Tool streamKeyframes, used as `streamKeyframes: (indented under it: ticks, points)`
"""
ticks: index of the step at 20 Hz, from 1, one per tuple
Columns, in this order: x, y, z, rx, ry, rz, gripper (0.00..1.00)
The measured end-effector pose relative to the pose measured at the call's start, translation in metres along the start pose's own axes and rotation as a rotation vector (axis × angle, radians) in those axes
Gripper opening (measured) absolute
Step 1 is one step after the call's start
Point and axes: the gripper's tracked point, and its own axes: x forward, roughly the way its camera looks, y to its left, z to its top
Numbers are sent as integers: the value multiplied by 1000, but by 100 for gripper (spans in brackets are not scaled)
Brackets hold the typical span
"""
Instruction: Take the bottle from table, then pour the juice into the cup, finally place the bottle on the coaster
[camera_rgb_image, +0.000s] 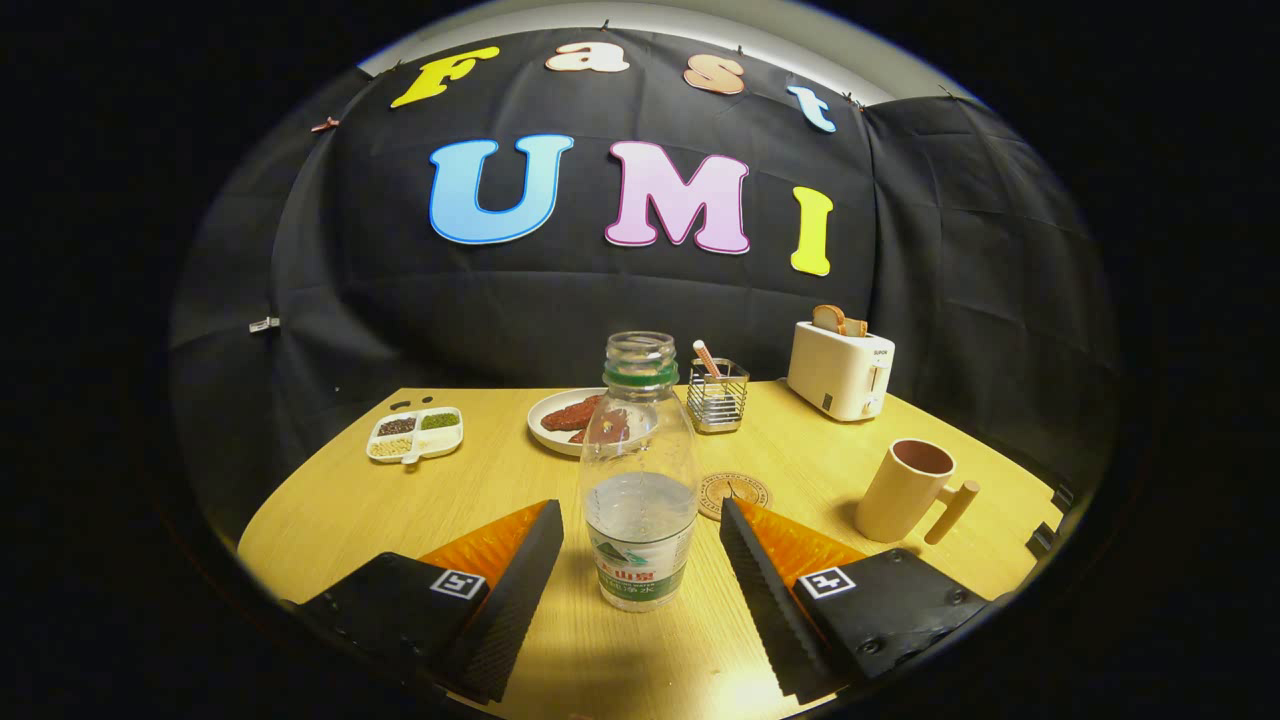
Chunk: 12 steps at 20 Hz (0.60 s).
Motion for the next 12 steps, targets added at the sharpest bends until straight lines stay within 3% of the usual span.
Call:
streamKeyframes:
  ticks: [12]
  points:
    - [26, 4, -10, -11, 2, -33, 97]
